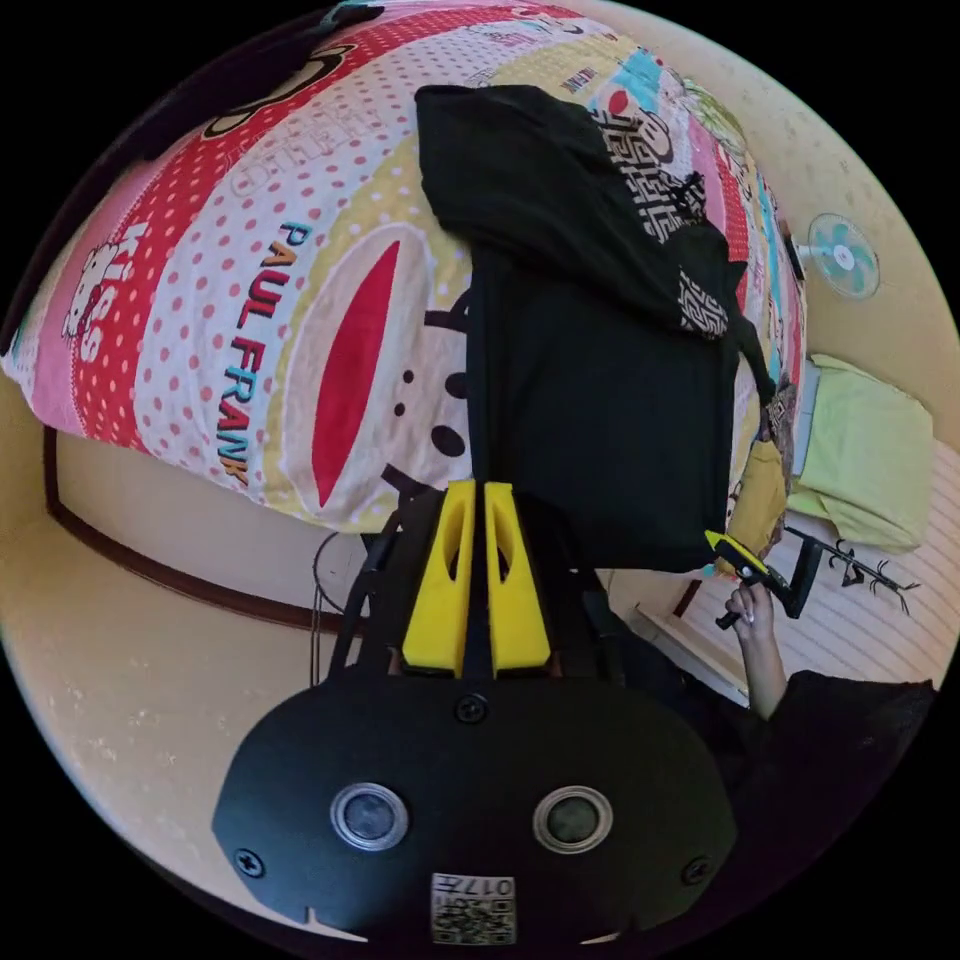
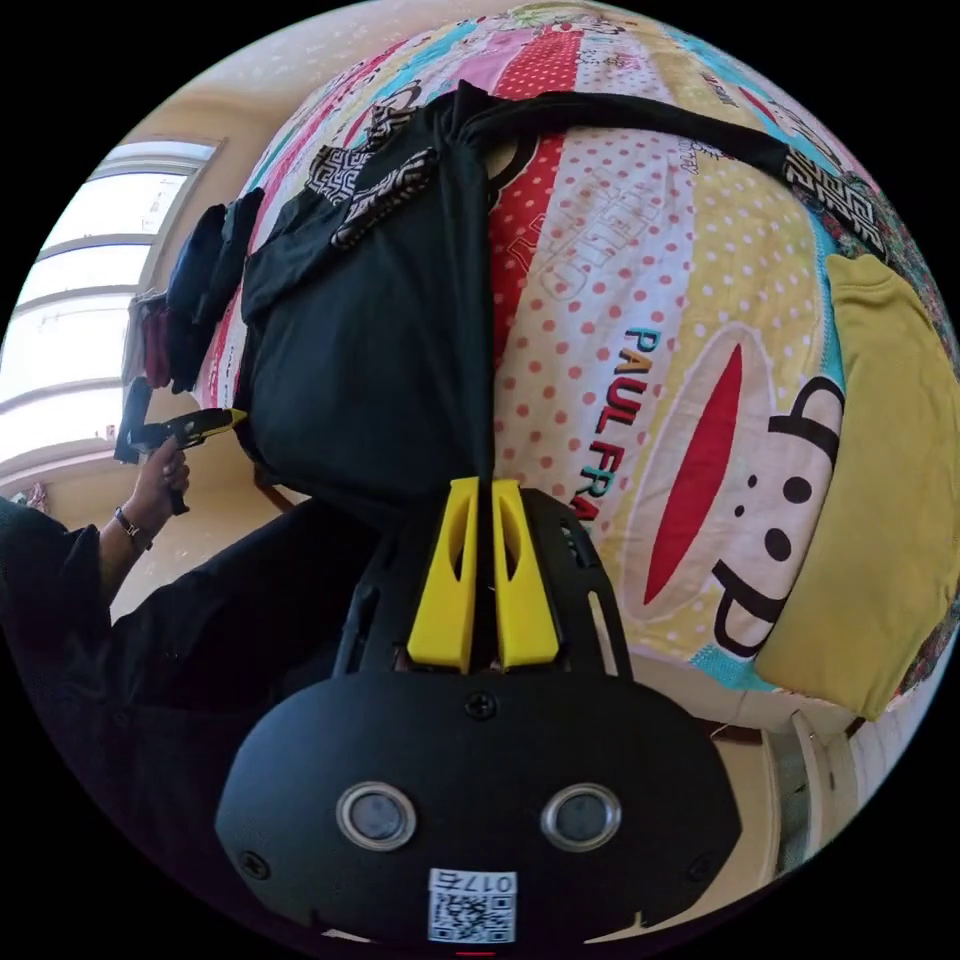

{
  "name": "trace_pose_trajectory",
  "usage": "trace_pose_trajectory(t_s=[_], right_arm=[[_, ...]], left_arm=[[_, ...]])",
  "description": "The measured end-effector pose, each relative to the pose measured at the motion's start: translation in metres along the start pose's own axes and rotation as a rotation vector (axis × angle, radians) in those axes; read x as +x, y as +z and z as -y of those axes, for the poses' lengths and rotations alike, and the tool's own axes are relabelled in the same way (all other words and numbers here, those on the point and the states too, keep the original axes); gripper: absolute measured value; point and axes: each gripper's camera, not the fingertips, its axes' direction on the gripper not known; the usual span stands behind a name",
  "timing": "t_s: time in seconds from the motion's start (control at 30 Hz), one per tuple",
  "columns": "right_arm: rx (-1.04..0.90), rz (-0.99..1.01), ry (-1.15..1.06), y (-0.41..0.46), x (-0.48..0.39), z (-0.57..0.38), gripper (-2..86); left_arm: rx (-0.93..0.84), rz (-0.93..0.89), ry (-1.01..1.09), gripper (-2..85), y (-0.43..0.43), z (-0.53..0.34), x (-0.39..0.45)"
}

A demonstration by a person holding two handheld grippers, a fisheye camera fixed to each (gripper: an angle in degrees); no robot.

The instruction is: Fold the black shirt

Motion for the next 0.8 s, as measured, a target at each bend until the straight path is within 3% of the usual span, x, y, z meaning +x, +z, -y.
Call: trace_pose_trajectory(t_s=[0.13, 0.2, 0.3, 0.47, 0.57, 0.67, 0.8], right_arm=[[-0.134, 0.1, 0.055, -0.014, 0.02, -0.007, 4.1], [-0.192, -0.113, 0.088, -0.02, 0.025, -0.002, 5.0], [0.029, -0.231, 0.041, -0.059, 0.019, 0.019, 7.2], [0.197, 0.038, -0.101, -0.066, 0.014, 0.099, 9.0], [0.268, 0.098, -0.121, -0.047, 0.013, 0.151, 9.3], [0.135, 0.142, -0.039, -0.013, 0.022, 0.186, 8.3], [0.207, 0.202, 0.022, -0.03, 0.027, 0.177, 3.4]], left_arm=[[-0.06, -0.014, -0.017, 2.5, -0.015, -0.011, -0.004], [-0.025, 0.004, -0.04, 4.4, -0.025, -0.01, -0.005], [0.086, 0.029, -0.064, 8.2, -0.047, 0.0, -0.003], [0.248, -0.062, 0.021, 9.2, -0.073, 0.044, 0.014], [0.294, -0.114, 0.071, 9.1, -0.077, 0.078, 0.024], [0.292, -0.141, 0.1, 9.1, -0.071, 0.109, 0.028], [0.252, -0.163, 0.085, 8.9, -0.058, 0.133, 0.021]])
